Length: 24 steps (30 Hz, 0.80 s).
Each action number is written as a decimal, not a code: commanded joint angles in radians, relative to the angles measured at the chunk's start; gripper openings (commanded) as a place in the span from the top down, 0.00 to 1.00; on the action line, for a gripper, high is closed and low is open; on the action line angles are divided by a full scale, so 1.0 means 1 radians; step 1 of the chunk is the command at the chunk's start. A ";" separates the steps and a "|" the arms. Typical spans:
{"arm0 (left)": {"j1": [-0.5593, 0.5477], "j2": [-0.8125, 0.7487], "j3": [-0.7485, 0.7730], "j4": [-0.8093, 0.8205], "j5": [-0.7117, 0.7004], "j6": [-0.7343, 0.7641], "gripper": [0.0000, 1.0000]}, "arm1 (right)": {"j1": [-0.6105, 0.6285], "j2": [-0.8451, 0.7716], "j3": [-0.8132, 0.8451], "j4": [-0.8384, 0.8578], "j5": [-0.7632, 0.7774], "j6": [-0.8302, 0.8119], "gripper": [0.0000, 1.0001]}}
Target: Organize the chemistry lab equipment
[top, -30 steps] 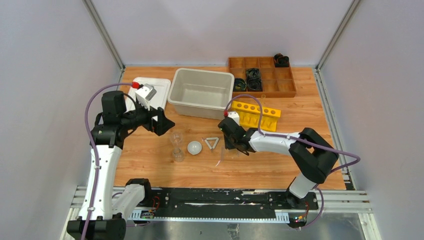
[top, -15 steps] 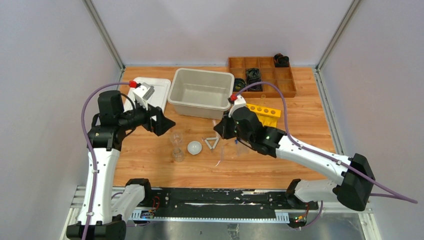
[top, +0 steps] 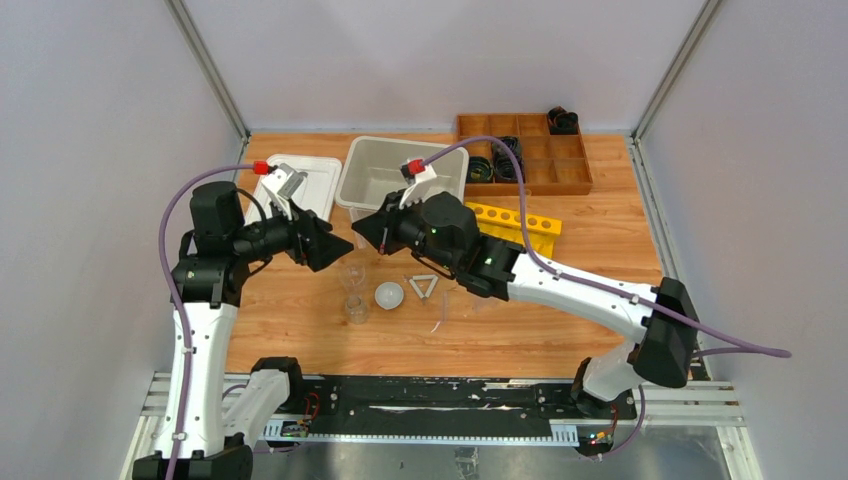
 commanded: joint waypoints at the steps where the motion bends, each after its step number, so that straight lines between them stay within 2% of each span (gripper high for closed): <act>1: 0.003 -0.004 -0.015 0.058 0.057 -0.058 0.28 | 0.027 0.024 0.044 0.093 0.032 0.013 1.00; 8: 0.003 0.028 -0.035 0.078 0.059 -0.067 0.45 | 0.031 0.031 0.043 0.141 0.028 0.049 1.00; 16: 0.003 0.043 -0.048 0.082 0.062 -0.069 0.52 | 0.034 0.040 0.039 0.175 0.012 0.083 1.00; 20: 0.003 0.046 -0.053 0.084 0.066 -0.068 0.63 | 0.038 0.048 0.045 0.187 0.007 0.085 1.00; 24: 0.003 0.046 -0.068 0.084 0.078 -0.066 0.66 | 0.043 0.048 0.048 0.197 0.011 0.076 1.00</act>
